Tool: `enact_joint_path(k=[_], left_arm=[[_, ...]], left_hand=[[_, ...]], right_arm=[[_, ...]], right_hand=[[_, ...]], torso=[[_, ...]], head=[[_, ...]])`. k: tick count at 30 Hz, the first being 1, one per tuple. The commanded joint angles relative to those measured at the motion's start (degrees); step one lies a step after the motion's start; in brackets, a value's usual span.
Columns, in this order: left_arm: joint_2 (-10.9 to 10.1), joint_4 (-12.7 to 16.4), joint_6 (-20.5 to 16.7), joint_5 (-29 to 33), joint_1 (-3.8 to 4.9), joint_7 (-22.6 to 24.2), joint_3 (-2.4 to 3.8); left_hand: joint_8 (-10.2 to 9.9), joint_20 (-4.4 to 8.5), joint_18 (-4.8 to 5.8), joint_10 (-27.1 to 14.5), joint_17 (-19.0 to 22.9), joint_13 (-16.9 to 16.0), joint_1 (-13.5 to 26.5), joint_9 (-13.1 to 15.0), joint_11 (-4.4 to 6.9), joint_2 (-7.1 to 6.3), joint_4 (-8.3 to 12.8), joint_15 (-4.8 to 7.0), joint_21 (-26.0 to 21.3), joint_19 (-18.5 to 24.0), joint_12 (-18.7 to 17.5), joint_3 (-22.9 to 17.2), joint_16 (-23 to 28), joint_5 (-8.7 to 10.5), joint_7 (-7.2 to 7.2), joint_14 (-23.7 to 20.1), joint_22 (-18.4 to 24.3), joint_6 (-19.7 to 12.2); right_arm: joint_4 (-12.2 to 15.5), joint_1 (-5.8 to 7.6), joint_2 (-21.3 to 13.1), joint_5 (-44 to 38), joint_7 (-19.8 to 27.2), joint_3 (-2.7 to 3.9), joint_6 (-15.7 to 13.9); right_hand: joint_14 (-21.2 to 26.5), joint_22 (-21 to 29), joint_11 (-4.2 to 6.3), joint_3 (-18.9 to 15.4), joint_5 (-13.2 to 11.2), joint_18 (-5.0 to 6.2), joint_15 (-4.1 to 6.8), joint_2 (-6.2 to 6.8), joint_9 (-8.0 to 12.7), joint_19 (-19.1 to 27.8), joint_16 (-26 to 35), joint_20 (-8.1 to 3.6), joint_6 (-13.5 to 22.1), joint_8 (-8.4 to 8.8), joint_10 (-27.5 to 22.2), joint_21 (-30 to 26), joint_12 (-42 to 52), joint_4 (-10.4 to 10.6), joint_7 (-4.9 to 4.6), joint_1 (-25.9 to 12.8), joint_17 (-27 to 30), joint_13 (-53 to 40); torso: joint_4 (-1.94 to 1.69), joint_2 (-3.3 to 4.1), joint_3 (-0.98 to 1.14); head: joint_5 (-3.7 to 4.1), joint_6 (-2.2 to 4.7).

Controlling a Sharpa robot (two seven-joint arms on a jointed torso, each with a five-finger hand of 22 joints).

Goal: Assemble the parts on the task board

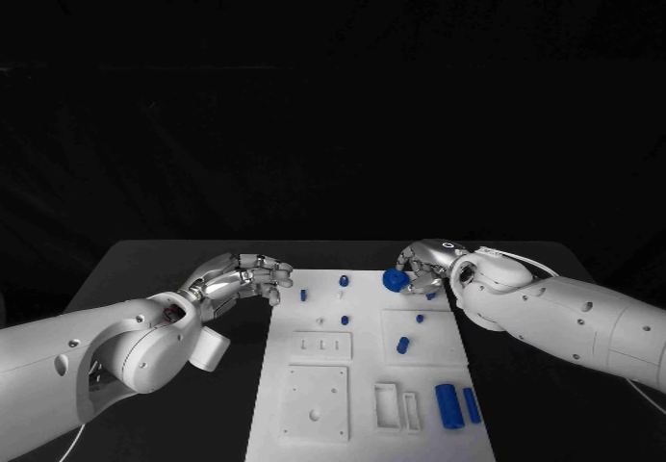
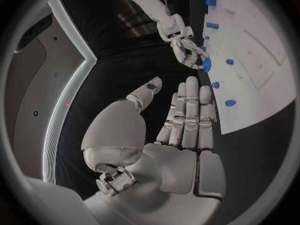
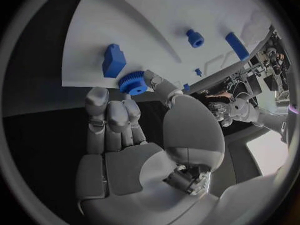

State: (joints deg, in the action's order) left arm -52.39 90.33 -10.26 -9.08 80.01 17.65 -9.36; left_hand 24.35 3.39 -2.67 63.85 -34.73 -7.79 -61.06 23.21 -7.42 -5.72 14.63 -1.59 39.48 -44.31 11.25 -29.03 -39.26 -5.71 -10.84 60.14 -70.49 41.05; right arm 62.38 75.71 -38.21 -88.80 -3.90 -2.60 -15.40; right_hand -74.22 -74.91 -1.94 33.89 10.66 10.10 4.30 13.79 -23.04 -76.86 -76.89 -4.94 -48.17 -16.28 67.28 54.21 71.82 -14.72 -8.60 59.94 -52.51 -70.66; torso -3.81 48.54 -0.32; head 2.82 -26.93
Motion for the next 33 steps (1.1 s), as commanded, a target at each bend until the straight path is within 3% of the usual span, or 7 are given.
enact_joint_path(k=[1, 12, 20, 22, 25, 30, 33], left_arm=[[0.2, 0.0, 0.9, -0.1, 0.05, 0.5, 0.03], [0.1, 0.0, 0.9, -0.1, 0.05, 0.4, 0.03], [0.3, -0.2, 1.0, -0.1, 0.05, 0.3, 0.03], [0.3, -0.2, 1.0, -0.1, 0.05, 0.3, 0.03], [0.2, -0.2, 1.0, -0.1, 0.05, 0.3, 0.03], [0.3, -0.2, 1.0, -0.1, 0.05, 0.2, 0.03], [0.3, -0.2, 1.0, -0.1, 0.05, 0.2, 0.02]], left_hand=[[-0.2, 0.43, -0.58, -0.5, 0.1, 0.1, -0.3, 0.1, -0.03, -0.09, 0.2, -0.03, 0.3, 0.1, -0.2, -0.2, -0.1, 0.05, -0.69, -0.2, 0.1, -0.5], [-0.2, 0.44, -0.55, -0.6, 0.1, 0.1, -0.3, 0.1, -0.04, -0.11, 0.3, -0.04, 0.4, 0.2, -0.3, -0.2, -0.1, 0.04, -0.70, -0.3, 0.1, -0.5], [-0.2, 0.45, -0.52, -0.6, 0.1, 0.1, -0.4, 0.1, -0.06, -0.13, 0.3, -0.05, 0.4, 0.2, -0.3, -0.2, -0.1, 0.02, -0.71, -0.3, 0.1, -0.5], [-0.2, 0.46, -0.52, -0.6, 0.1, 0.1, -0.4, 0.1, -0.06, -0.14, 0.3, -0.05, 0.4, 0.2, -0.3, -0.3, -0.1, 0.02, -0.71, -0.3, 0.1, -0.5], [-0.2, 0.46, -0.51, -0.6, 0.1, 0.1, -0.4, 0.1, -0.06, -0.14, 0.3, -0.05, 0.4, 0.2, -0.3, -0.3, -0.1, 0.02, -0.71, -0.3, 0.1, -0.6], [-0.2, 0.46, -0.50, -0.6, 0.1, 0.1, -0.4, 0.1, -0.07, -0.14, 0.3, -0.06, 0.4, 0.2, -0.3, -0.3, -0.1, 0.02, -0.72, -0.3, 0.1, -0.6], [-0.2, 0.46, -0.49, -0.6, 0.1, 0.1, -0.4, 0.1, -0.07, -0.14, 0.4, -0.06, 0.4, 0.2, -0.3, -0.3, -0.1, 0.02, -0.72, -0.3, 0.1, -0.6]], right_arm=[[-0.2, -0.09, 0.1, 1.9, 1.0, 0.00, 1.1], [-0.5, -0.09, 0.2, 3.9, 1.2, 0.00, 2.5], [-0.5, -0.09, 0.3, 5.2, 0.8, 0.00, 4.2], [-0.5, -0.09, 0.4, 5.2, 0.6, 0.00, 3.9], [-0.3, -0.09, 0.6, 4.3, -0.2, 0.00, 2.4], [0.2, -0.09, 0.9, 1.3, -1.5, 0.00, 0.8], [0.7, -0.09, 1.0, -1.3, -2.6, 0.00, 0.2]], right_hand=[[0.4, -1.4, 0.07, 0.2, 0.2, 4.90, 0.15, -0.69, -0.1, -0.1, -0.2, -0.47, -0.3, -0.32, 0.6, 0.3, 0.5, 0.4, 0.20, -0.3, -0.1, -0.2], [0.4, -1.3, 0.35, 1.0, -0.6, 4.90, 0.42, -2.16, -0.3, 0.4, -0.1, -0.52, -1.0, -0.73, 1.4, 1.2, 1.4, 1.6, 0.48, -1.1, -0.7, -0.9], [0.3, -1.3, 0.30, -0.1, 1.8, 4.90, 0.37, -2.48, -0.5, 0.7, 0.0, -0.62, -1.3, -0.93, 1.8, 2.0, 2.0, 2.8, 0.44, -3.7, -1.3, -1.3], [0.3, -1.3, 0.24, -1.1, 3.3, 4.90, 0.33, -2.51, -0.5, 0.8, -0.1, -0.67, -1.4, -1.03, 1.9, 2.3, 2.3, 3.0, 0.38, -4.9, -1.5, -1.4], [0.3, -1.3, 0.21, -1.7, 3.7, 4.90, 0.30, -2.65, -0.6, 0.9, -0.1, -0.76, -1.7, -1.20, 2.0, 2.5, 2.4, 3.0, 0.35, -5.5, -1.6, -1.5], [0.2, -1.2, 0.37, -1.9, 2.2, 4.90, 0.43, -2.78, -0.8, 1.0, 0.0, -1.00, -2.3, -1.49, 2.4, 2.8, 2.8, 2.7, 0.52, -5.3, -1.9, -1.7], [0.2, -1.1, 0.71, -1.9, 0.9, 4.90, 0.74, -2.08, -1.2, 1.1, 0.1, -1.06, -3.4, -2.10, 2.8, 2.9, 3.0, 2.9, 0.91, -5.5, -2.1, -1.8]], torso=[[-0.14, -0.03, -0.02], [0.04, 0.00, -0.03], [-0.03, 0.02, 0.01], [-0.05, 0.02, -0.01], [0.00, 0.03, 0.02], [0.03, 0.03, 0.05], [0.02, 0.03, 0.03]], head=[[0.07, -0.05], [-0.08, -0.33], [-0.08, -0.32], [-0.06, -0.36], [-0.11, -0.40], [-0.09, -0.38], [-0.05, -0.33]])
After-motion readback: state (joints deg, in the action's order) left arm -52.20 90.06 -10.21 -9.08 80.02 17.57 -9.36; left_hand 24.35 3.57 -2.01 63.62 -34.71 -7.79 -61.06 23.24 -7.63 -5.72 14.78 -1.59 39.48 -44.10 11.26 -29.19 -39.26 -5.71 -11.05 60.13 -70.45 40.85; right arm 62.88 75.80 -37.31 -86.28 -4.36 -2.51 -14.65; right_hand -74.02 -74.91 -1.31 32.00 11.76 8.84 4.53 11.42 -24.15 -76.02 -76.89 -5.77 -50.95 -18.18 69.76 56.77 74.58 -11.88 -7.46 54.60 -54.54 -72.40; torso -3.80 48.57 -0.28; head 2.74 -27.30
